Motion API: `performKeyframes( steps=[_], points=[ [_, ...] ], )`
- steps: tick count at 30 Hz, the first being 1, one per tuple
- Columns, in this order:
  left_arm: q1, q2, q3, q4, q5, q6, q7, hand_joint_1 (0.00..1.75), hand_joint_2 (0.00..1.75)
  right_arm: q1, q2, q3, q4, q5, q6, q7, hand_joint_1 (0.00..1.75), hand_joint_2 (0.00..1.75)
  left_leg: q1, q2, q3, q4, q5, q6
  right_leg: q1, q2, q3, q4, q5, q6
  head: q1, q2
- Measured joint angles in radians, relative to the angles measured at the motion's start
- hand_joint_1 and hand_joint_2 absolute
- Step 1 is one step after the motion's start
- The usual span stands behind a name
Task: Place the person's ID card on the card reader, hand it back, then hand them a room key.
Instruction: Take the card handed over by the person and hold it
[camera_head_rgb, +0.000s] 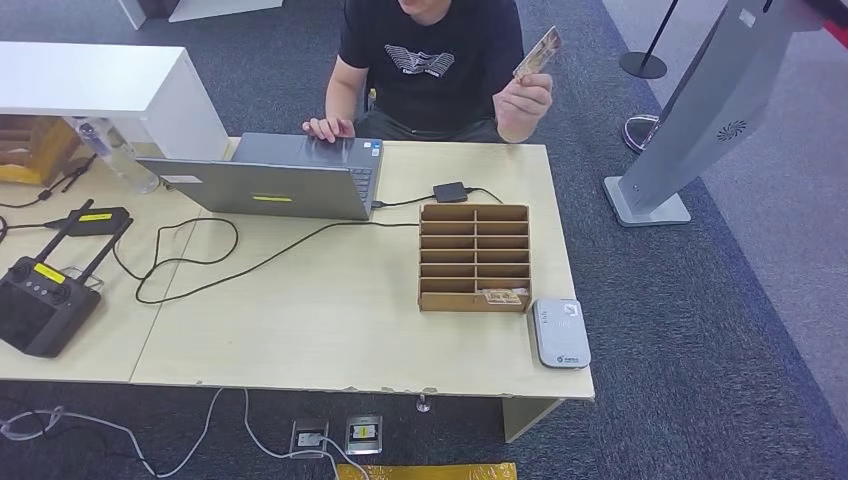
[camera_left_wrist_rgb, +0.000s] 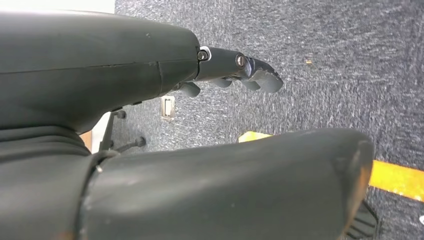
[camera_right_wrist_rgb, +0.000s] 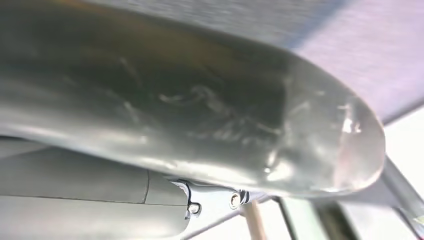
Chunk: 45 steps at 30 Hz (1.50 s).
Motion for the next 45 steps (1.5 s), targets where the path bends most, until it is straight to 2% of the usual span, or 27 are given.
performKeyframes(
  steps=[3, 5, 7, 11, 15, 18, 20, 22, 25, 28, 30, 32, 36, 41, 43, 45],
  points=[
    [-0.001, 0.000, 0.000, 0.000, 0.000, 0.004, -0.007, 0.00, 0.00, -0.014, 0.028, -0.032, -0.056, -0.006, 0.000, -0.144, 0.00, 0.00, 0.000, 0.000, 0.000, 0.000, 0.000, 0.000, 0.000, 0.000, 0.000, 0.000, 0.000, 0.000, 0.000, 0.000],
    [-0.002, 0.000, 0.000, 0.000, 0.000, 0.004, -0.009, 0.00, 0.00, -0.023, 0.045, -0.052, -0.089, -0.007, 0.000, -0.186, 0.00, 0.00, 0.000, 0.000, 0.000, 0.000, 0.000, 0.000, 0.000, 0.000, 0.000, 0.000, 0.000, 0.000, 0.000, 0.000],
    [-0.002, 0.000, 0.000, 0.000, 0.000, 0.005, -0.009, 0.00, 0.00, -0.029, 0.059, -0.069, -0.117, -0.008, 0.000, -0.193, 0.00, 0.00, 0.000, 0.000, 0.000, 0.000, 0.000, 0.000, 0.000, 0.000, 0.000, 0.000, 0.000, 0.000, 0.000, 0.000],
    [-0.002, 0.000, 0.000, 0.000, 0.000, 0.006, -0.011, 0.00, 0.00, -0.030, 0.076, -0.077, -0.152, -0.016, 0.000, -0.194, 0.00, 1.75, 0.000, 0.001, 0.000, 0.000, 0.000, 0.000, 0.000, 0.001, 0.000, 0.000, 0.000, 0.000, 0.000, 0.000],
    [-0.003, 0.000, 0.000, 0.000, 0.009, 0.019, -0.019, 0.00, 0.00, -0.014, 0.085, -0.046, -0.180, -0.132, 0.000, -0.196, 0.00, 1.75, 0.000, 0.000, 0.000, 0.000, 0.000, 0.000, 0.000, 0.000, 0.000, 0.000, 0.000, 0.000, 0.000, 0.000],
    [-0.003, 0.001, 0.000, 0.000, 0.025, 0.040, -0.020, 0.00, 0.00, 0.065, 0.051, 0.094, -0.236, -0.433, 0.001, -0.167, 0.00, 1.75, -0.004, -0.003, 0.000, 0.000, 0.000, 0.001, -0.004, -0.004, 0.001, 0.000, -0.001, 0.001, -0.001, 0.000],
    [-0.002, 0.003, 0.000, 0.000, 0.031, 0.046, -0.020, 0.00, 0.00, 0.147, -0.017, 0.228, -0.317, -0.639, 0.001, -0.133, 0.00, 1.75, -0.008, -0.004, -0.001, 0.000, -0.001, 0.002, -0.008, -0.005, 0.000, 0.002, -0.002, 0.002, -0.001, 0.000],
    [-0.003, 0.007, 0.000, 0.000, 0.032, 0.044, -0.020, 0.00, 0.00, 0.231, -0.091, 0.354, -0.420, -0.730, 0.001, -0.109, 0.00, 1.75, -0.009, -0.001, -0.002, 0.000, -0.002, 0.003, -0.010, -0.003, 0.000, 0.003, -0.002, 0.002, 0.000, 0.000],
    [-0.008, 0.013, 0.000, 0.000, 0.021, 0.023, -0.020, 0.00, 0.00, 0.342, -0.200, 0.526, -0.593, -0.736, 0.002, -0.002, 0.00, 1.75, -0.013, 0.001, -0.007, 0.000, -0.003, 0.005, -0.013, 0.000, 0.000, 0.004, -0.002, 0.003, -0.001, 0.000],
    [-0.013, 0.020, 0.000, 0.000, 0.004, -0.001, -0.022, 0.00, 0.00, 0.351, -0.350, 0.691, -0.751, -0.686, 0.012, 0.178, 0.00, 1.75, -0.016, 0.005, -0.018, -0.001, -0.005, 0.006, -0.015, 0.005, 0.000, 0.006, -0.002, 0.005, -0.001, 0.000],
    [-0.019, 0.025, 0.000, 0.000, -0.006, -0.011, -0.029, 0.00, 0.00, 0.292, -0.450, 0.808, -0.821, -0.644, 0.053, 0.279, 0.00, 1.75, -0.016, 0.006, -0.018, -0.001, -0.004, 0.008, -0.015, 0.006, 0.000, 0.006, -0.002, 0.007, 0.000, 0.000],
    [-0.023, 0.029, 0.000, 0.000, -0.018, -0.022, -0.040, 0.00, 0.00, 0.191, -0.532, 0.932, -0.869, -0.599, 0.148, 0.357, 0.00, 1.75, -0.016, 0.005, -0.018, -0.001, 0.000, 0.009, -0.016, 0.004, -0.001, 0.006, 0.000, 0.008, 0.000, 0.000],
    [-0.023, 0.039, -0.004, 0.000, -0.039, -0.040, -0.063, 0.00, 0.00, -0.013, -0.667, 1.156, -0.940, -0.537, 0.351, 0.444, 0.00, 1.75, -0.015, -0.007, -0.013, 0.000, 0.007, 0.010, -0.015, -0.009, -0.004, 0.007, 0.002, 0.008, 0.000, 0.000],
    [-0.015, 0.052, -0.019, 0.000, -0.061, -0.068, -0.082, 0.00, 0.00, -0.252, -0.766, 1.367, -0.973, -0.523, 0.571, 0.492, 0.00, 1.75, -0.014, -0.017, -0.013, 0.001, 0.010, 0.008, -0.014, -0.019, -0.009, 0.008, 0.002, 0.008, -0.001, 0.000],
    [-0.016, 0.057, -0.024, 0.000, -0.066, -0.079, -0.088, 0.00, 0.00, -0.364, -0.791, 1.447, -0.973, -0.521, 0.660, 0.496, 0.00, 1.75, -0.014, -0.017, -0.013, 0.000, 0.010, 0.007, -0.013, -0.018, -0.010, 0.008, 0.001, 0.007, 0.000, 0.000],
    [-0.016, 0.060, -0.027, 0.000, -0.069, -0.090, -0.091, 0.00, 0.00, -0.441, -0.802, 1.519, -0.973, -0.515, 0.708, 0.502, 0.00, 1.75, -0.012, -0.017, -0.013, 0.000, 0.009, 0.007, -0.012, -0.018, -0.009, 0.007, 0.001, 0.007, 0.000, 0.000]
  ],
)
